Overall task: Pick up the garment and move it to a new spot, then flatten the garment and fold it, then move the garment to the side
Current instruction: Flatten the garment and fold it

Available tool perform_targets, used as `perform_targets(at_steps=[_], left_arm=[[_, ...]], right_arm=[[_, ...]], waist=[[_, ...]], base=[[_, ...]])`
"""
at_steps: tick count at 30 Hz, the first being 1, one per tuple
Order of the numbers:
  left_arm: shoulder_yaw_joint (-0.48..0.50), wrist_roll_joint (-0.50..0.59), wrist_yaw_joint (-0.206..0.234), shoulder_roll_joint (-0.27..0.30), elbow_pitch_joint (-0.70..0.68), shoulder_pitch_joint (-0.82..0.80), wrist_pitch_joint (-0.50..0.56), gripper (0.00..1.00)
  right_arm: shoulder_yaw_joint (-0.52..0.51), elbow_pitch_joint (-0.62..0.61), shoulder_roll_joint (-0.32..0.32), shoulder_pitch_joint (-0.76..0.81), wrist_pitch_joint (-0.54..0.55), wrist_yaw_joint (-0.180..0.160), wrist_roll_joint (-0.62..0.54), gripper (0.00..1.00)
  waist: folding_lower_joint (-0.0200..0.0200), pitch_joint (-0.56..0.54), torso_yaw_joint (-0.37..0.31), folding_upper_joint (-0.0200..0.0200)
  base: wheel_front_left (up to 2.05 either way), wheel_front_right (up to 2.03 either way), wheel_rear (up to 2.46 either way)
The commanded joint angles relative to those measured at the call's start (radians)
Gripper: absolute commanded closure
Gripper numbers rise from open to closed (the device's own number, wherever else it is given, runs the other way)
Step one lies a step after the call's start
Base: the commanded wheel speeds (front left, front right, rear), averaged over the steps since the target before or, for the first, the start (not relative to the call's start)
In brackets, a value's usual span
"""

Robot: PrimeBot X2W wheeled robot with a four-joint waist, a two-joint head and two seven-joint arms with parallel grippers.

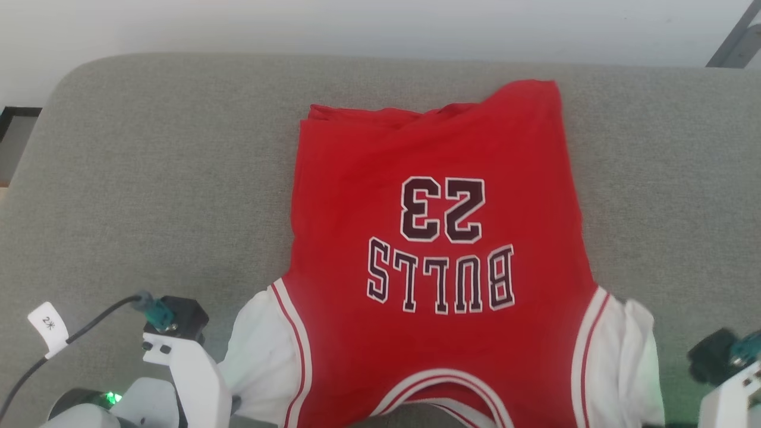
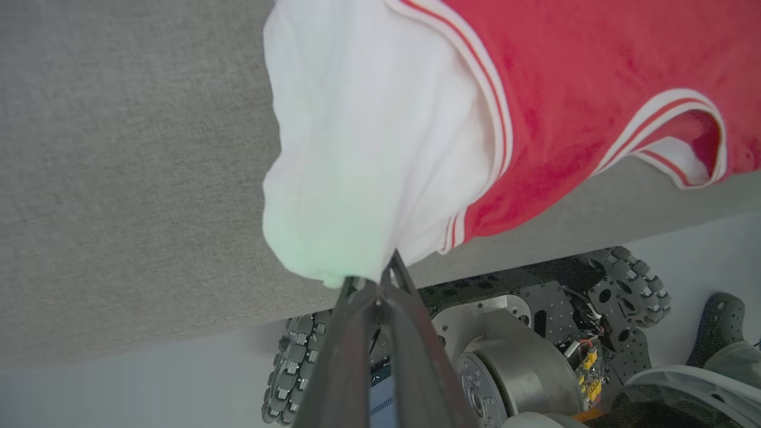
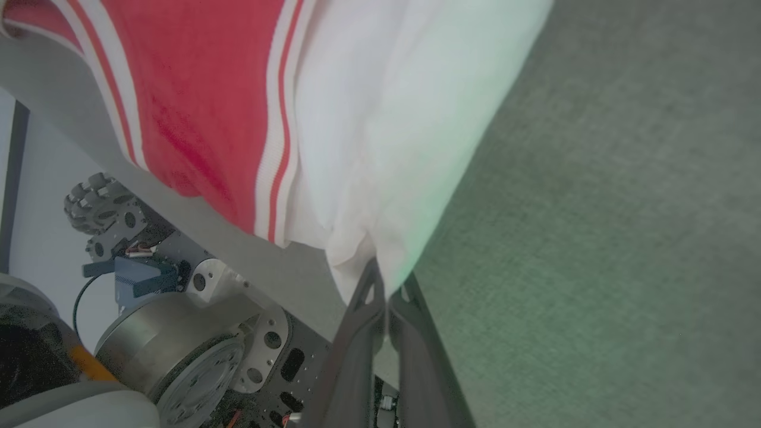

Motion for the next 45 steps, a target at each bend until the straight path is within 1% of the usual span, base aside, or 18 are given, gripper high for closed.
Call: perform_targets(at_steps=[1,5,10,11,12,13,17,21,24,27,30,34,36,40,45], left_arm=[[-0.001,-0.002,0.002,-0.004,0.006,0.017,0.0,1.0],[-0.019,-0.002,0.012,-0.014,0.018,0.018,0.02,1.0],[-0.023,0.017,-0.001,-0.027,0.019,-0.003,0.004,1.0],[-0.019,0.018,-0.004,-0.036,0.02,-0.009,-0.006,1.0],[-0.016,0.019,-0.009,-0.043,0.021,-0.009,-0.014,1.0],[-0.018,0.026,-0.014,-0.044,0.022,-0.011,-0.02,1.0],[-0.019,0.041,-0.032,-0.059,0.025,-0.026,-0.044,1.0],[-0.029,0.05,-0.048,-0.075,0.021,-0.042,-0.051,1.0],[-0.034,0.065,-0.059,-0.09,0.016,-0.066,-0.054,1.0],[-0.044,0.084,-0.075,-0.116,0.016,-0.097,-0.056,1.0],[-0.053,0.106,-0.091,-0.144,0.023,-0.135,-0.06,1.0],[-0.072,0.125,-0.121,-0.189,0.04,-0.19,-0.063,1.0],[-0.079,0.135,-0.137,-0.212,0.052,-0.216,-0.066,1.0],[-0.09,0.151,-0.171,-0.255,0.082,-0.264,-0.076,1.0],[-0.1,0.162,-0.203,-0.296,0.118,-0.299,-0.092,1.0]], right_arm=[[0.0,0.007,0.005,0.009,0.013,0.0,-0.009,1.0],[-0.008,0.009,0.042,0.037,0.075,0.0,-0.037,1.0],[-0.046,0.004,0.074,0.041,0.091,0.0,-0.084,1.0],[-0.05,-0.002,0.077,0.037,0.09,0.0,-0.101,0.8],[-0.06,-0.006,0.081,0.033,0.087,0.0,-0.116,0.57],[-0.072,-0.009,0.088,0.029,0.085,0.0,-0.124,0.0],[-0.125,-0.06,0.096,0.014,0.106,0.0,-0.152,0.0],[-0.237,-0.128,0.109,-0.035,0.107,0.0,-0.183,0.0],[-0.318,-0.149,0.136,-0.117,0.086,0.0,-0.245,0.0],[-0.348,-0.114,0.176,-0.244,0.042,0.0,-0.325,0.0],[-0.345,-0.022,0.222,-0.404,-0.013,0.0,-0.39,0.0],[-0.306,0.174,0.268,-0.616,-0.07,0.0,-0.451,0.0],[-0.277,0.278,0.289,-0.708,-0.076,0.0,-0.468,0.0],[-0.222,0.479,0.326,-0.868,-0.051,0.0,-0.477,0.0],[-0.195,0.717,0.359,-1.011,0.009,0.0,-0.476,0.0]], waist=[[0.0,0.002,0.0,-0.0001],[0.0,0.011,-0.001,-0.0001],[0.0,0.02,-0.003,-0.0001],[0.0,0.021,-0.003,-0.0001],[0.0,0.022,-0.004,-0.0001],[0.0,0.022,-0.005,-0.0001],[0.0,0.021,-0.007,-0.0001],[0.0,0.027,0.001,-0.0001],[0.0,0.05,0.017,-0.0001],[0.0,0.084,0.038,-0.0001],[0.0,0.126,0.063,-0.0001],[0.0,0.187,0.106,-0.0001],[0.0,0.214,0.127,-0.0001],[0.0,0.26,0.165,-0.0001],[0.0,0.301,0.212,-0.0001]], base=[[0.0,0.0,0.0],[0.0,0.0,0.0],[0.0,0.0,0.0],[0.0,0.0,0.0],[0.0,0.0,0.0],[0.0,0.0,0.0],[0.0,0.0,0.0],[0.0,0.0,0.0],[0.0,0.0,0.0],[0.0,0.0,0.0],[0.0,0.0,0.0],[0.0,0.0,0.0],[0.0,0.0,0.0],[0.0,0.0,0.0],[0.0,0.0,0.0]])
